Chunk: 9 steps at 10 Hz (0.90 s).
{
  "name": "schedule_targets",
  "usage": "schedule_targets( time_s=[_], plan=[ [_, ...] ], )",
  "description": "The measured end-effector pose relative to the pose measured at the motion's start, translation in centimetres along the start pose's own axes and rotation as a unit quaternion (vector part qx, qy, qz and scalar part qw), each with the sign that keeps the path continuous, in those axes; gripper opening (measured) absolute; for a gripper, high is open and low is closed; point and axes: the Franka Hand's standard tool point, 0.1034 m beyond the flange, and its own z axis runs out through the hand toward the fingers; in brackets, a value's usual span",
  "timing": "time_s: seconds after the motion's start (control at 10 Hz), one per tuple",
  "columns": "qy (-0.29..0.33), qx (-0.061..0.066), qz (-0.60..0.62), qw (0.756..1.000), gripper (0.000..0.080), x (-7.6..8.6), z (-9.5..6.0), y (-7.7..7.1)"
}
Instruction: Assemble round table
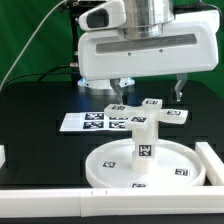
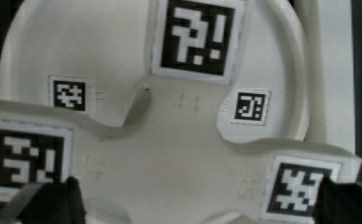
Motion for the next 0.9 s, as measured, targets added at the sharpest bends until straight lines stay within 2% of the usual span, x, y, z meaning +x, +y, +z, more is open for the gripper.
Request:
schedule_targets(
  time_s=[0.1,0.3,0.5,0.9],
  plan=[
    [0.005,-0.008,-0.110,0.994,0.0649,0.2,0.1,0.7],
    [0.006,-0.015,-0.217,0.976,0.0649,0.3,0.6,1.2],
    [0.005,-0.015,-0.201,0.979,0.0649,0.3,0.8,1.0],
    [0.002,-0.019,-0.197,0.980,0.0649,-0.1,2.2,0.0]
  ],
)
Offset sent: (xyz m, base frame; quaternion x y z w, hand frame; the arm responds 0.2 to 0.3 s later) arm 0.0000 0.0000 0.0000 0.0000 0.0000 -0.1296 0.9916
